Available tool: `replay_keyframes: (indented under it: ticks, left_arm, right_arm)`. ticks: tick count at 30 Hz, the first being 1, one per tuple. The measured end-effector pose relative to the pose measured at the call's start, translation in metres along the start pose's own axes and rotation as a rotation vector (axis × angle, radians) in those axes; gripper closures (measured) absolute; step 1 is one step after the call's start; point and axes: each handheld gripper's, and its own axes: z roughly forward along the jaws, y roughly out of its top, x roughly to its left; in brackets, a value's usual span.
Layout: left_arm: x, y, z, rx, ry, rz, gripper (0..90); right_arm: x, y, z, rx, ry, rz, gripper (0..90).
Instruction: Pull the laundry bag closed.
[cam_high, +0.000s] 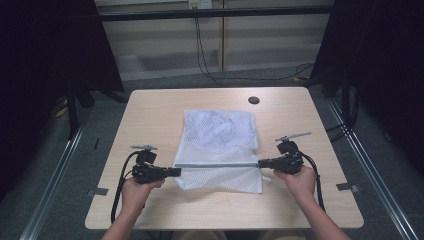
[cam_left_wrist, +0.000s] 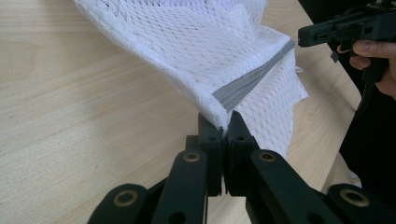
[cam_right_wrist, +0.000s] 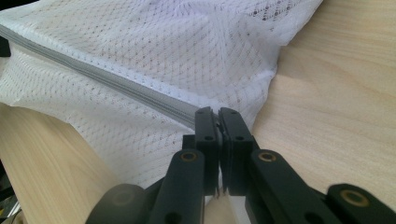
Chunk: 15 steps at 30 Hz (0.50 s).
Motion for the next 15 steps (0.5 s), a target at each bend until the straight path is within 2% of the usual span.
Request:
replay_keyframes:
  ticks: [5,9,10,13,15]
  left_arm:
    - [0.0012,-0.0010,-0.0001,0.007,-0.010,0.001,88.2]
    - [-0.0017,-0.0024,0.0016,0.023,-0.010,0.045,85.9]
    - [-0.0030,-0.0021,0.0019,0.030,-0.020,0.046,84.5]
    - [-0.0044,-0.0023,0.0026,0.037,-0.004,0.076,73.0]
    - [-0.0045,-0.0029,0.0038,0.039,0.009,0.077,66.4]
  right_arm:
    - [0.0006,-0.0007,0.0009,0.002,0.003,-0.003,87.0]
    - [0.0032,-0.0015,0.0007,0.004,-0.013,-0.023,86.6]
    - [0.0033,-0.0017,0.0006,0.000,-0.013,-0.025,86.3]
    - [0.0054,-0.0022,0.0002,-0.011,-0.027,-0.040,85.4]
    - [0.0061,-0.0025,-0.0009,-0.016,-0.030,-0.044,80.7]
